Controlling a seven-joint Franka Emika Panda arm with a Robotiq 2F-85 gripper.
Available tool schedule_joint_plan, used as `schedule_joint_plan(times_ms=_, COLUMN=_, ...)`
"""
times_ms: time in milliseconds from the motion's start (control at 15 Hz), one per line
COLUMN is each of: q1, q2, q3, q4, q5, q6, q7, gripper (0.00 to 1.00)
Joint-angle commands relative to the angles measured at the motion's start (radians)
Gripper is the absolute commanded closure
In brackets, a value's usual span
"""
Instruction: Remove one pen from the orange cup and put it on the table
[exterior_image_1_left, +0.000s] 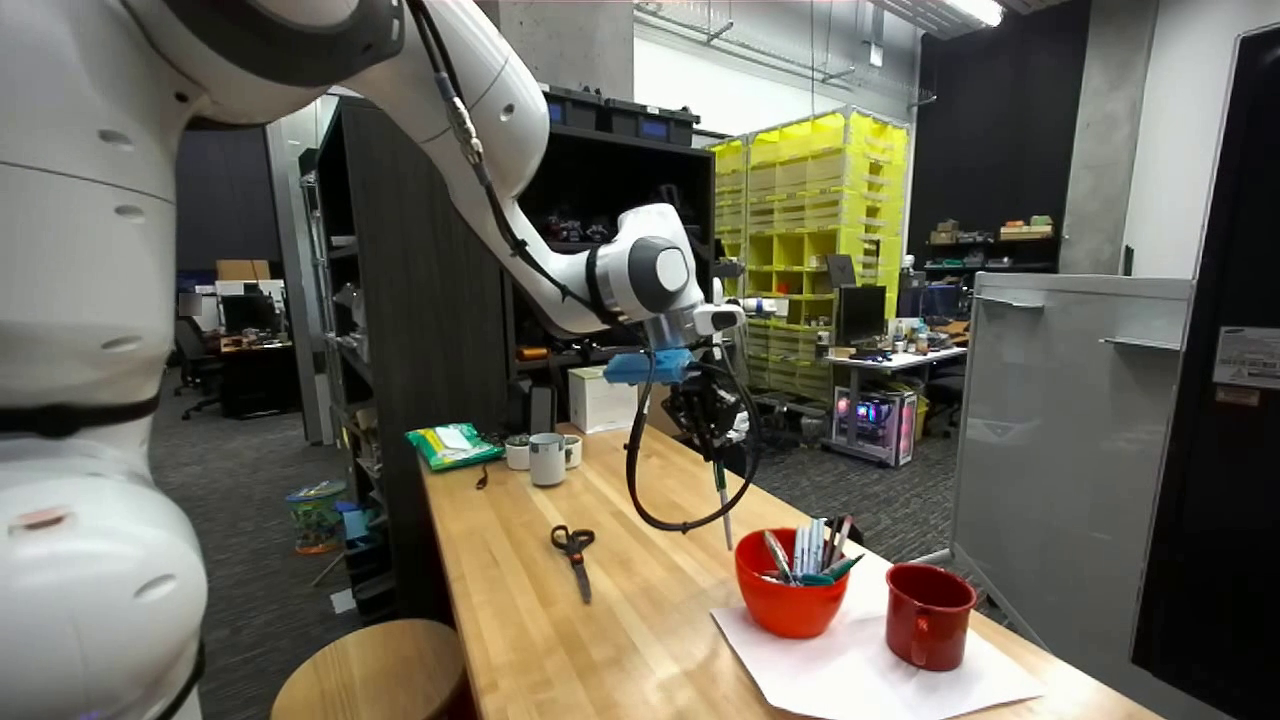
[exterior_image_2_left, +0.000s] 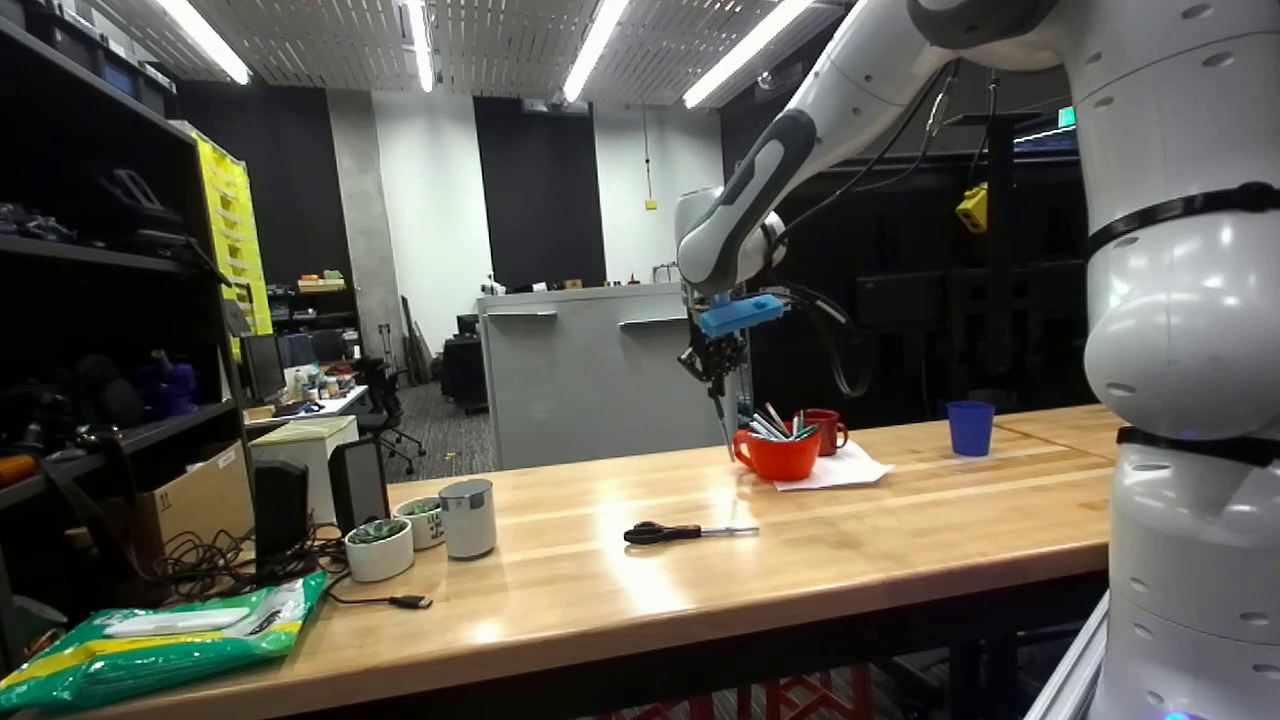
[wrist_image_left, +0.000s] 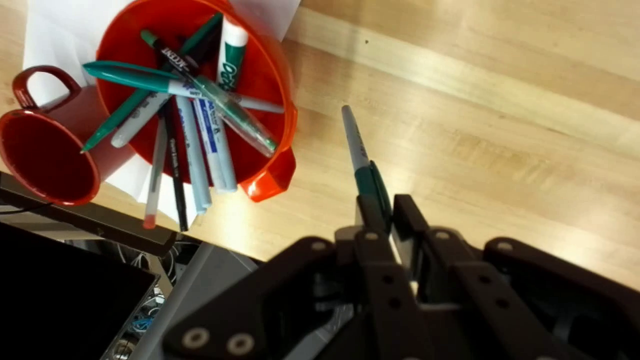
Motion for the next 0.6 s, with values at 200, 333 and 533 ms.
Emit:
schedule_joint_plan(times_ms=200, q1=0.086, q2=0.116, q3=0.005, q4=0.078, q5=-0.116, q6=-0.117, q7=0.014, gripper=0.97)
schedule_joint_plan(times_ms=333, q1=0.107, q2=0.148, q3=0.009, q4=0.100, q5=-0.136, q6=-0.150, q7=-0.001, gripper=0.97)
schedule_joint_plan(times_ms=533, q1=0.136, q2=0.192, q3=0.012, q4=0.126, q5=-0.166, q6=-0.183, q7=-0.011, gripper=0.97)
